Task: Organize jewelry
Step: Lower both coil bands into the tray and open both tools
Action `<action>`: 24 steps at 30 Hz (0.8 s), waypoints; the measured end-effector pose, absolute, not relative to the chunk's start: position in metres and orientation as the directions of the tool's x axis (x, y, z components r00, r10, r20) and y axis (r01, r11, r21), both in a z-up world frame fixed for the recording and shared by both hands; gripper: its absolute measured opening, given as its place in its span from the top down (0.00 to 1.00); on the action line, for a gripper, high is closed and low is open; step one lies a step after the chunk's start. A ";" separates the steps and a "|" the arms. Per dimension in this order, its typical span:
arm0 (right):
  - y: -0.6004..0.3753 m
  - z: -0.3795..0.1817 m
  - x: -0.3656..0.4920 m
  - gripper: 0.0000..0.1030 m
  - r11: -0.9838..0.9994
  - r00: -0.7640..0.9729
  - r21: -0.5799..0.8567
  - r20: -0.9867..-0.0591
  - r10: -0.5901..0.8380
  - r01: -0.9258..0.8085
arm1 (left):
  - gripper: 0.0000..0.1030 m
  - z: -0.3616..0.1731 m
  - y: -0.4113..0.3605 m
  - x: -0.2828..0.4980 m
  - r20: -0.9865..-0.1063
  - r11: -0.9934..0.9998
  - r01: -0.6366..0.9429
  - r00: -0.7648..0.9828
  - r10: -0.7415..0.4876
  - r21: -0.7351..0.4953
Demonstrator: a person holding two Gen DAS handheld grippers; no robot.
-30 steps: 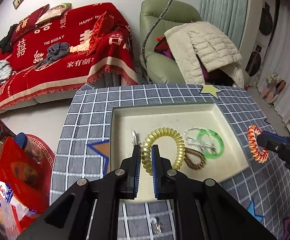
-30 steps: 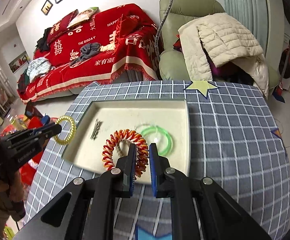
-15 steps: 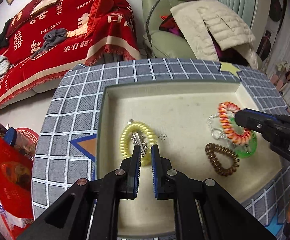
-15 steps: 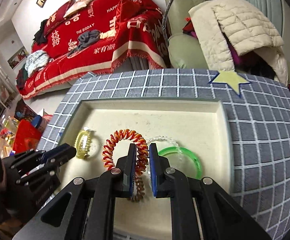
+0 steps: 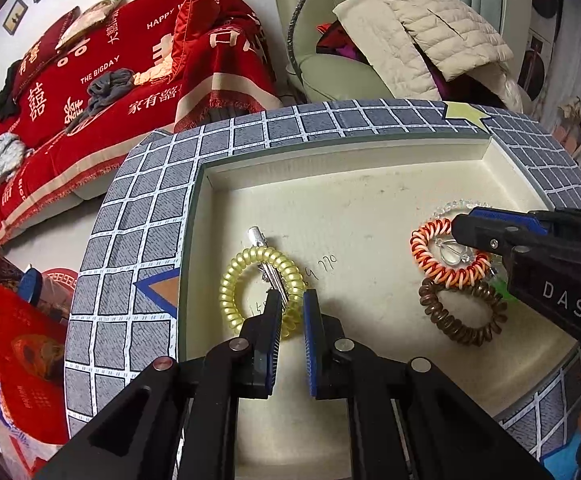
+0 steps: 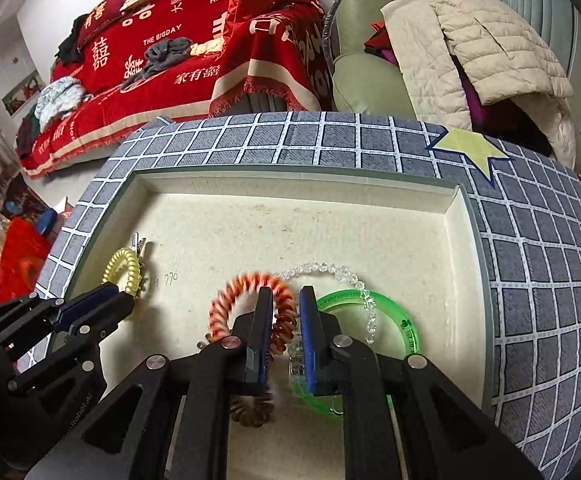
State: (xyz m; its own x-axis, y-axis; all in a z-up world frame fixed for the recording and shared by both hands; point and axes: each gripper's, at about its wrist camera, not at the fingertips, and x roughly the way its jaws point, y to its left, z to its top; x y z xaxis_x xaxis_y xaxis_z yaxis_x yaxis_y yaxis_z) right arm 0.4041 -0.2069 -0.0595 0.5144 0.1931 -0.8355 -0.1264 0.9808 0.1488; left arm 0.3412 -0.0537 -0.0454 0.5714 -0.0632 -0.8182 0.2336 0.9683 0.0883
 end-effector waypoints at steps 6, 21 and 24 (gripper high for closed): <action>-0.209 -0.049 0.398 0.36 0.974 0.544 0.182 -0.808 0.225 -0.133 | 0.68 -0.040 -0.051 0.339 -0.805 0.974 0.210 0.591 -0.053 0.090; -0.232 -0.015 0.370 0.21 0.947 0.608 0.304 -0.735 0.301 -0.102 | 0.68 -0.023 -0.045 0.327 -0.781 0.978 0.200 0.620 -0.076 0.063; -0.235 -0.015 0.363 0.21 0.945 0.605 0.314 -0.735 0.305 -0.095 | 0.68 -0.020 -0.044 0.323 -0.775 0.978 0.201 0.627 -0.083 0.058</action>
State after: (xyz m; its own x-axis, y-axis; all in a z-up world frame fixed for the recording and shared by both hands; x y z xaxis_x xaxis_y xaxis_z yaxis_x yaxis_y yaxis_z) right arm 0.3630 -0.2352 -0.0147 0.6051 0.3054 -0.7352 -0.0955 0.9447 0.3138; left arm 0.3230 -0.0443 -0.0197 0.6268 -0.0828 -0.7747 0.2010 0.9779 0.0581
